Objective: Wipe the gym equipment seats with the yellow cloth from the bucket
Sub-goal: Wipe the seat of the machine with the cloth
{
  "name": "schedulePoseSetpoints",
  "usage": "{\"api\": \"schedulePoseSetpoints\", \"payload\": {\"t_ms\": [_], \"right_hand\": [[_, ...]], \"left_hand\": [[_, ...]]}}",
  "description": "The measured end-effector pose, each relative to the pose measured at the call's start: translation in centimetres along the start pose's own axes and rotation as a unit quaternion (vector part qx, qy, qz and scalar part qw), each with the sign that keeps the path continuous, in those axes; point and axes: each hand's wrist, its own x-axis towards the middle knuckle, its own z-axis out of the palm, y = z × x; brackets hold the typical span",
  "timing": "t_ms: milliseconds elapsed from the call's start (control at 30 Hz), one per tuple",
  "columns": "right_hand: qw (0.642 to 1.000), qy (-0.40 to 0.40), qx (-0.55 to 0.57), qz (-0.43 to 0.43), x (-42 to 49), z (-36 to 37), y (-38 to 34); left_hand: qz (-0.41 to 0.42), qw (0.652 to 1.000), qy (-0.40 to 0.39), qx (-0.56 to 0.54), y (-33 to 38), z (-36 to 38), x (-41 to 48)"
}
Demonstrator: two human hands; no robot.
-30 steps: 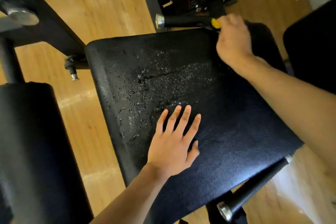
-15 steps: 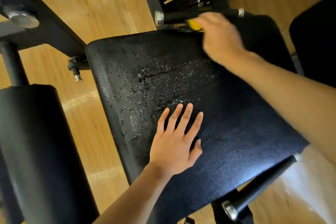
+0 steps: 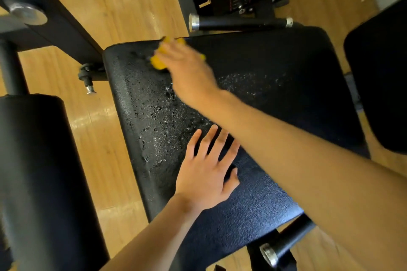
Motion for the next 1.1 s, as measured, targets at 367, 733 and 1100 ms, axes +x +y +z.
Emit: {"api": "schedulePoseSetpoints", "payload": {"t_ms": [367,733,1100], "right_hand": [[0.977,0.083,-0.044,0.193,-7.4,-7.6,18.4],[0.993,0.083,0.027,0.083,-2.6,1.3,0.0],[0.984,0.095,-0.043,0.143,-9.9,-6.9,19.0]], "left_hand": [[0.000,0.999,-0.032,0.019,0.0,-0.1,-0.1],[0.001,1.000,0.009,0.000,0.1,0.1,-0.1],[0.002,0.999,-0.014,0.031,0.2,-0.1,0.0]]}}
